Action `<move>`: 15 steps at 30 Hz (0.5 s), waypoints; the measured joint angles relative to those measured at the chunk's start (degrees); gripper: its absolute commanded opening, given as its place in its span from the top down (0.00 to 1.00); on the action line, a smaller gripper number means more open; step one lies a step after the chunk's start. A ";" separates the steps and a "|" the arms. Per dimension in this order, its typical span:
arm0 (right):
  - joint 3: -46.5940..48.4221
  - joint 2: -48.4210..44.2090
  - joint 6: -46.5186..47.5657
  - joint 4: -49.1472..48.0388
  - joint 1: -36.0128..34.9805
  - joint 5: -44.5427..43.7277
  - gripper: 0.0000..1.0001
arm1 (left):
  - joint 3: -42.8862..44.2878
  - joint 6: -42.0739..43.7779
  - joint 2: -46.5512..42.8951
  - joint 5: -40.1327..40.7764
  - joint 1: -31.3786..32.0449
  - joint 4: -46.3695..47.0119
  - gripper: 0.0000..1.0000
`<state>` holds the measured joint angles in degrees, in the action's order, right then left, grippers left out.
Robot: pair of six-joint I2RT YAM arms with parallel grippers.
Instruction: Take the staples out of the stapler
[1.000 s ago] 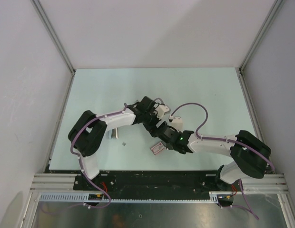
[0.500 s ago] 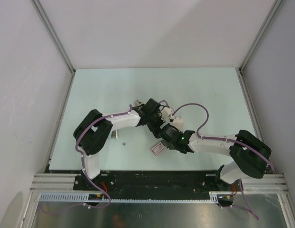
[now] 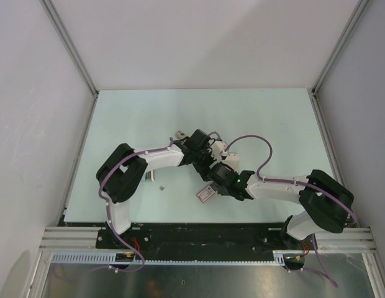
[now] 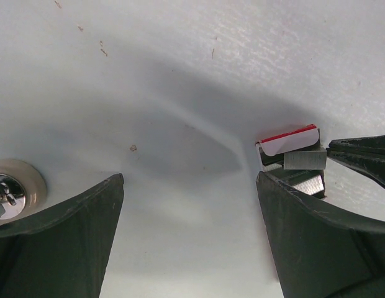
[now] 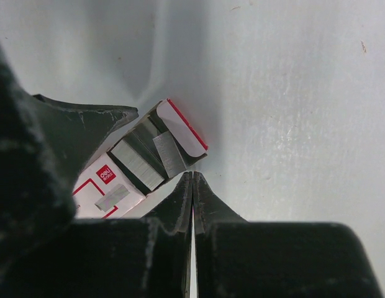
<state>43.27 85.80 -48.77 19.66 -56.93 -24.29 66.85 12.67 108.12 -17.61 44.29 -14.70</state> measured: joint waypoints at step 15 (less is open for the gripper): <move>-0.59 -0.22 0.46 -0.76 -0.26 -0.48 1.00 | 0.00 0.44 0.00 0.11 0.35 0.02 0.08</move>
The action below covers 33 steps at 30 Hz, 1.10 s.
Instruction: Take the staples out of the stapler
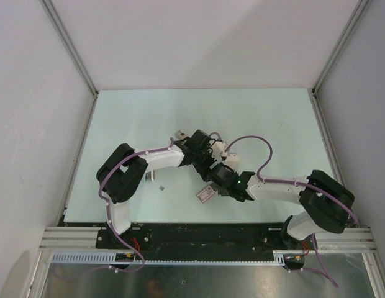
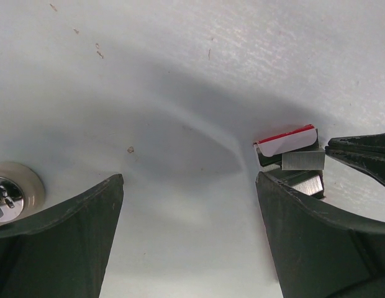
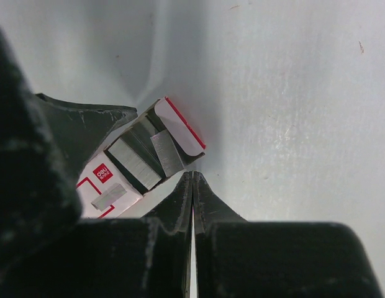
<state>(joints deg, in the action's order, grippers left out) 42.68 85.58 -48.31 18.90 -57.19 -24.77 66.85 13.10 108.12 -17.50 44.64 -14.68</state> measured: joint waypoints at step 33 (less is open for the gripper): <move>-12.68 -14.53 0.52 -18.84 -1.46 -4.98 1.00 | 0.42 0.07 -6.86 -3.91 -1.36 -4.33 0.07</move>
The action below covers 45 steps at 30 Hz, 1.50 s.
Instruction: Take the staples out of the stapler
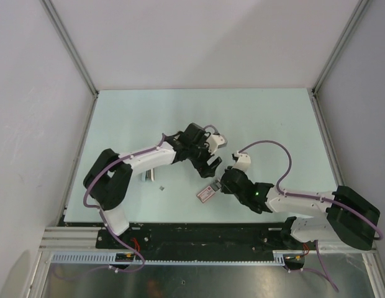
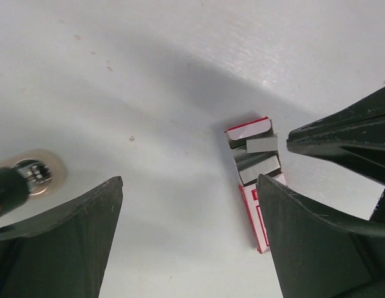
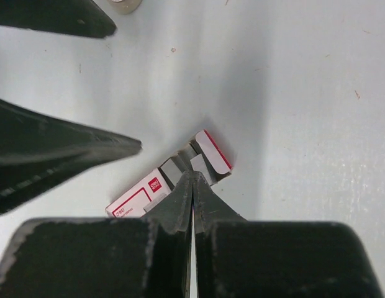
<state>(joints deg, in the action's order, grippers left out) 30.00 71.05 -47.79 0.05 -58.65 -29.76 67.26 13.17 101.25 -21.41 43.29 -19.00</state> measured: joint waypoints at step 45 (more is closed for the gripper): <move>-6.75 13.29 0.79 -22.45 25.53 43.52 0.89 | -17.79 22.86 -10.78 0.42 5.84 -5.40 0.01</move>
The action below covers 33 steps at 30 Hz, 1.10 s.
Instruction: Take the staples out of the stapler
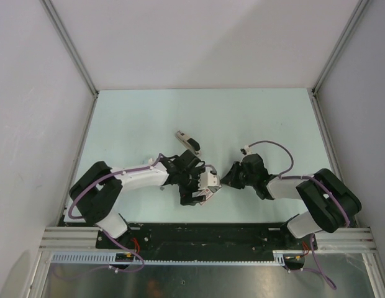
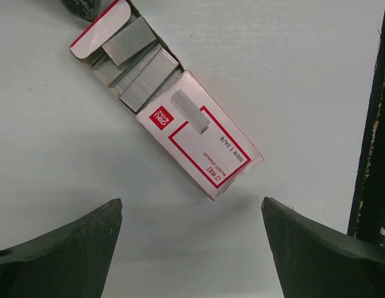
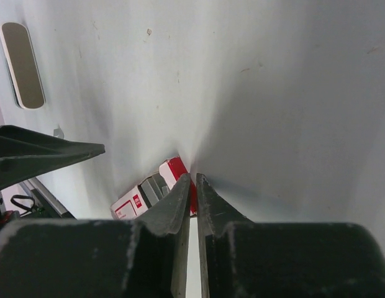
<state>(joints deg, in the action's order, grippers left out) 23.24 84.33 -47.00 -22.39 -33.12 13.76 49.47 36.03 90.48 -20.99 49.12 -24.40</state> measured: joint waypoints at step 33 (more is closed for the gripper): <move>-1.95 0.13 -2.51 -4.11 2.56 4.46 0.83 | 0.07 0.00 2.03 1.90 0.96 2.43 0.02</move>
<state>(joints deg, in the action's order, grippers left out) 21.30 84.47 -49.52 -26.50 -30.57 18.22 49.54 36.03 92.51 -19.09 50.09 -21.98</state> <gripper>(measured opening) 0.180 0.980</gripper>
